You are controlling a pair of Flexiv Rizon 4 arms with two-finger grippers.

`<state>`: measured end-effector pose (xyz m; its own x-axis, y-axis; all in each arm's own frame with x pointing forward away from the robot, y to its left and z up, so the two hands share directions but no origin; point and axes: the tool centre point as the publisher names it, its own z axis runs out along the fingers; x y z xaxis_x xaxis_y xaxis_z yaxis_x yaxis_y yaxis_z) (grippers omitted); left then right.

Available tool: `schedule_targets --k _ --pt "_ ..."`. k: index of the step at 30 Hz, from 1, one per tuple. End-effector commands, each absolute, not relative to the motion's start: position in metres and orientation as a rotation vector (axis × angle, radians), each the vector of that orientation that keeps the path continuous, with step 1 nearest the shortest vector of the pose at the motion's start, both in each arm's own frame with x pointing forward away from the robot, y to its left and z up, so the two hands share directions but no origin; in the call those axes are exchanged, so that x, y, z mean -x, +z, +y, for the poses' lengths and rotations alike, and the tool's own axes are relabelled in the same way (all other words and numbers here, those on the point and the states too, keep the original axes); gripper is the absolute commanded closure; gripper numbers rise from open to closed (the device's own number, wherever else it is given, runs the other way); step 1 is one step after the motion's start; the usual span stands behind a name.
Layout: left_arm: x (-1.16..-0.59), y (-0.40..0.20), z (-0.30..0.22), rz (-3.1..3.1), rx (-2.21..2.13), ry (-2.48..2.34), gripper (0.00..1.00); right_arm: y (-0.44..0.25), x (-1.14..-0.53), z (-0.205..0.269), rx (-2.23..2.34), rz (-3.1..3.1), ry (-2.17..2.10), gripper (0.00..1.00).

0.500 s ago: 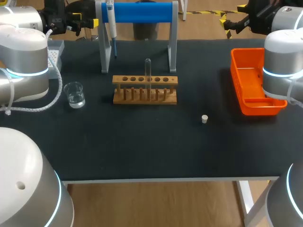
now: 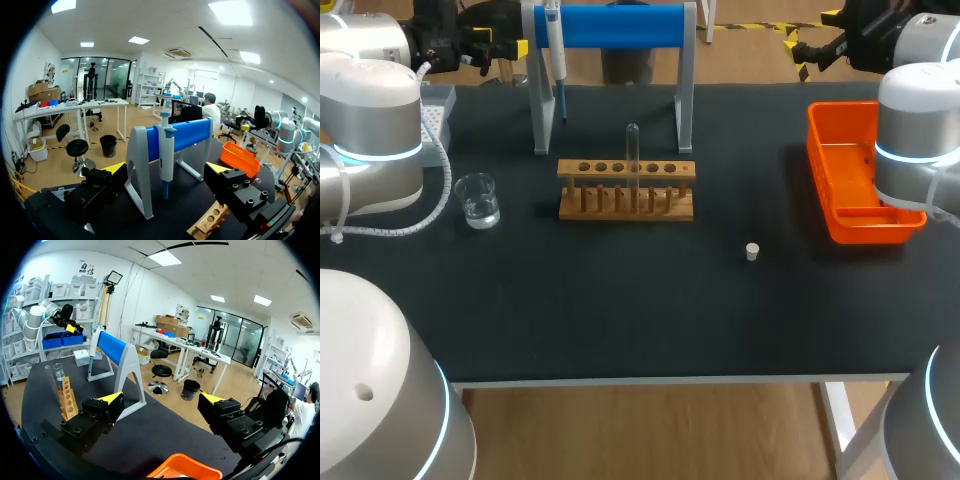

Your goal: Invert the test tube, pick up the pipette, mount the tip to pipette, aspirate from beaker and dispense into the tube, eject the tip, return the pipette, and cap with the stopper.

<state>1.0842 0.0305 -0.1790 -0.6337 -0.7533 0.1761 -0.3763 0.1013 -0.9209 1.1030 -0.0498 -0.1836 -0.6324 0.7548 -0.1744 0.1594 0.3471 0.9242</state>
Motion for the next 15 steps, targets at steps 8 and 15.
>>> schedule_targets --k 8,15 --pt "-1.084 -0.181 0.03 2.04 1.107 -1.547 0.0 -0.184 -1.042 -0.035 -0.711 2.06 1.383 0.0" --pt "-1.084 -0.181 0.03 2.04 1.107 -1.547 0.0 -0.192 -0.978 -0.024 -0.621 2.11 1.456 0.0"
